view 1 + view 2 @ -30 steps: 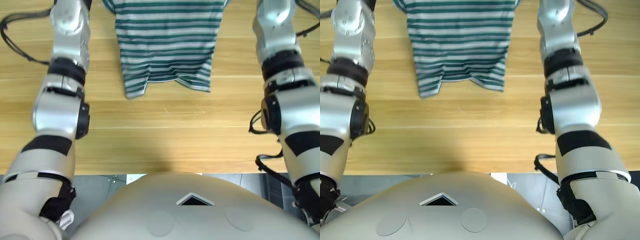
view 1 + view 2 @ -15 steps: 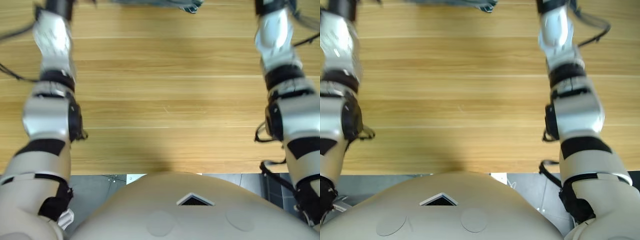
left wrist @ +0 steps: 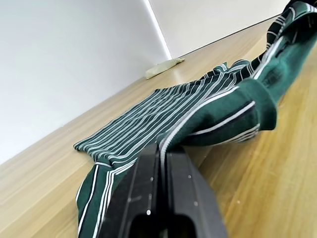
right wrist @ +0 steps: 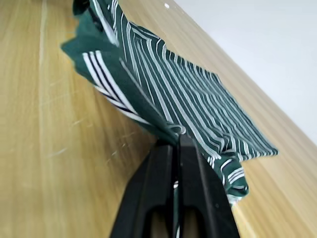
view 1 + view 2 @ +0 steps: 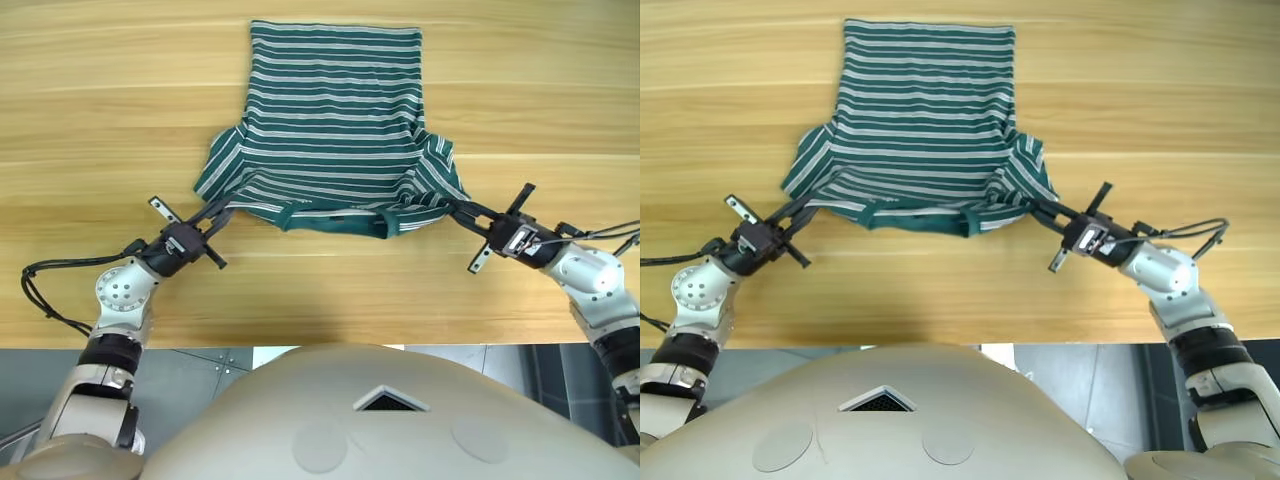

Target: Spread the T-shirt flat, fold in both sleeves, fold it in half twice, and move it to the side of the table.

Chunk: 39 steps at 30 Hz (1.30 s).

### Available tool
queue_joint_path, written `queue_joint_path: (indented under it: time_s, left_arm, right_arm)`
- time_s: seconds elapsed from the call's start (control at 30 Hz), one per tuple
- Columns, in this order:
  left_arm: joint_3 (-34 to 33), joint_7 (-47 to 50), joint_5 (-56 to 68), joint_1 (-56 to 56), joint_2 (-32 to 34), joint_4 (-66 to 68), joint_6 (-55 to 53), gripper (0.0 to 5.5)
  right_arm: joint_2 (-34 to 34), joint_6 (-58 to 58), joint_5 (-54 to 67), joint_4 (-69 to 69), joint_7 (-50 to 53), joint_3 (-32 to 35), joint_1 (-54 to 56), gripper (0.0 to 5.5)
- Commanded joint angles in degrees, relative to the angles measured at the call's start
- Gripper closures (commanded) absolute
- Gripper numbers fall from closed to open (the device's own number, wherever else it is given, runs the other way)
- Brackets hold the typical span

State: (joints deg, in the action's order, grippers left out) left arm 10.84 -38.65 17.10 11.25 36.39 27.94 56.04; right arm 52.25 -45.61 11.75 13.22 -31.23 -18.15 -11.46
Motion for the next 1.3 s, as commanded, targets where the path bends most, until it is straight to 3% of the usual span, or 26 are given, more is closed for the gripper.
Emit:
queue_joint_path:
  time_s: [0.03,0.2,0.53,0.67,0.8,0.9,1.07,1.13,1.3]
  left_arm:
    - [-1.62,1.37,-1.84,2.56,-2.33,-1.93,-2.96,5.22]
    - [-0.13,-0.81,-3.14,3.43,-5.88,-2.83,-5.41,4.49]
    - [-1.52,-7.26,3.83,10.85,-3.53,-15.00,-7.07,2.95]
    - [-4.59,-10.45,12.55,14.15,-2.77,-21.87,-6.32,2.24]
    - [-8.88,-11.64,18.82,16.29,-2.73,-29.08,-6.17,2.21]
    - [-12.04,-5.09,10.08,8.63,-5.69,-24.95,-9.31,2.21]
    - [-10.79,13.11,-24.70,-9.10,-7.43,-6.31,-12.86,2.21]
    - [-10.77,16.92,-28.47,-13.58,-7.73,-3.78,-13.07,2.21]
    - [-11.97,23.91,-26.32,-21.48,-13.16,-0.38,-10.45,2.21]
  right_arm:
    - [-1.40,3.93,-5.69,-1.86,1.01,2.78,-3.60,5.50]
    - [-4.25,6.95,-8.35,-2.79,-0.05,4.11,-3.76,4.63]
    - [-2.73,14.86,-6.94,-18.56,-2.57,10.75,-11.85,2.93]
    - [-2.70,15.53,-8.22,-22.29,-3.21,13.95,-16.09,2.88]
    - [-3.28,13.64,-5.53,-26.42,-4.03,17.40,-18.79,2.88]
    - [-7.45,14.17,-7.04,-24.12,-2.75,16.23,-7.36,2.88]
    - [-15.24,10.64,-24.08,-5.55,1.11,7.92,13.31,2.88]
    - [-17.99,9.62,-28.21,2.07,2.90,5.48,21.52,2.88]
    - [-28.31,13.80,-46.70,33.37,19.76,-4.16,47.12,2.88]
